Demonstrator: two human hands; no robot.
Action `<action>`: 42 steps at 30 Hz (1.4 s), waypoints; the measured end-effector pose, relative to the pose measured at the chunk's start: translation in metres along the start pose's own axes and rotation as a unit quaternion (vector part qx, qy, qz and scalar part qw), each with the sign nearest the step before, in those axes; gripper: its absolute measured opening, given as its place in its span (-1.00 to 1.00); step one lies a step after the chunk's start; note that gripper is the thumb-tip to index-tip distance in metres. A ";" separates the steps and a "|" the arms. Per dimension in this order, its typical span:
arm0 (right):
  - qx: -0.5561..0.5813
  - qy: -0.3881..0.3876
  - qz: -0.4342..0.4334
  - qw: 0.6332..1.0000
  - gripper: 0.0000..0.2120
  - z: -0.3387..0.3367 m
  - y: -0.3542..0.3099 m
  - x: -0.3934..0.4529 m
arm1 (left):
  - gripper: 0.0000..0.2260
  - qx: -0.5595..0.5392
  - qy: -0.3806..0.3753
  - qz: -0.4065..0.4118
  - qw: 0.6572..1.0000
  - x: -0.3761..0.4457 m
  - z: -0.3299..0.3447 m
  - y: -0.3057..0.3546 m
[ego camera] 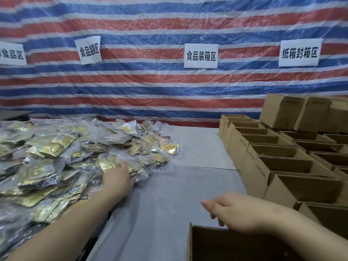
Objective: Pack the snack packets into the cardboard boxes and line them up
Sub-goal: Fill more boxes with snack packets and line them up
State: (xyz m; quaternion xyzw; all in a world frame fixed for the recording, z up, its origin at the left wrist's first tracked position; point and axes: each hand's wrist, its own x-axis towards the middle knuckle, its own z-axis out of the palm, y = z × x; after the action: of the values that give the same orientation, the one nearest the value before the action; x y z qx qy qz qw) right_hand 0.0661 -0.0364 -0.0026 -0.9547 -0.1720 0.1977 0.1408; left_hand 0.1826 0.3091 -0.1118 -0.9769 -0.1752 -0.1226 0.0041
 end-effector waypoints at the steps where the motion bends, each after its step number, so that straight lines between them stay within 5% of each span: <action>1: 0.001 0.002 -0.003 1.000 -0.24 0.001 0.001 -0.001 | -0.40 0.024 0.006 0.016 1.000 -0.001 -0.002 0.001; 7: 0.005 -0.003 -0.020 1.000 -0.29 0.006 0.002 -0.001 | -0.10 -0.029 -0.059 -0.062 0.996 0.006 -0.004 0.004; 17: 0.000 0.005 -0.043 0.999 -0.43 0.010 0.003 -0.001 | -0.42 0.071 -0.161 0.010 0.984 -0.001 -0.026 0.009; 20: -0.005 0.014 -0.048 0.999 -0.44 0.014 0.004 -0.002 | -0.33 0.095 -0.193 -0.013 0.976 -0.011 -0.038 0.009; 23: -0.004 0.017 -0.053 0.998 -0.42 0.013 0.003 -0.003 | -0.28 0.028 -0.185 -0.044 0.981 -0.017 -0.047 0.012; 27: 0.009 0.014 -0.043 0.999 -0.43 0.012 0.004 -0.003 | -0.56 -0.012 -0.096 -0.088 0.991 -0.021 -0.038 0.014; 31: 0.005 0.017 -0.047 0.999 -0.39 0.015 0.005 0.000 | -0.05 -0.061 -0.120 -0.178 0.975 -0.023 -0.032 0.003; 34: 0.013 0.023 -0.050 0.998 -0.35 0.017 0.005 0.002 | 0.08 -0.080 -0.119 -0.234 0.962 -0.019 -0.032 -0.005; 37: 0.026 0.027 -0.046 0.998 -0.34 0.019 0.006 0.003 | -0.09 0.016 -0.094 -0.197 0.976 -0.022 -0.033 0.000; 39: 0.030 0.025 -0.041 0.998 -0.34 0.020 0.005 0.002 | -0.38 0.056 -0.054 -0.153 0.985 -0.028 -0.033 0.006; 42: 0.033 0.014 -0.029 0.999 -0.36 0.020 0.003 -0.002 | -0.78 -0.082 -0.017 -0.104 0.991 -0.038 -0.030 0.014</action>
State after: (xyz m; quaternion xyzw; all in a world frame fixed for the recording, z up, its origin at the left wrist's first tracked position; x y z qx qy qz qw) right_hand 0.0565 -0.0365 -0.0204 -0.9470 -0.1905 0.1854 0.1805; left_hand 0.1457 0.2817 -0.0914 -0.9524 -0.2648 -0.1202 -0.0917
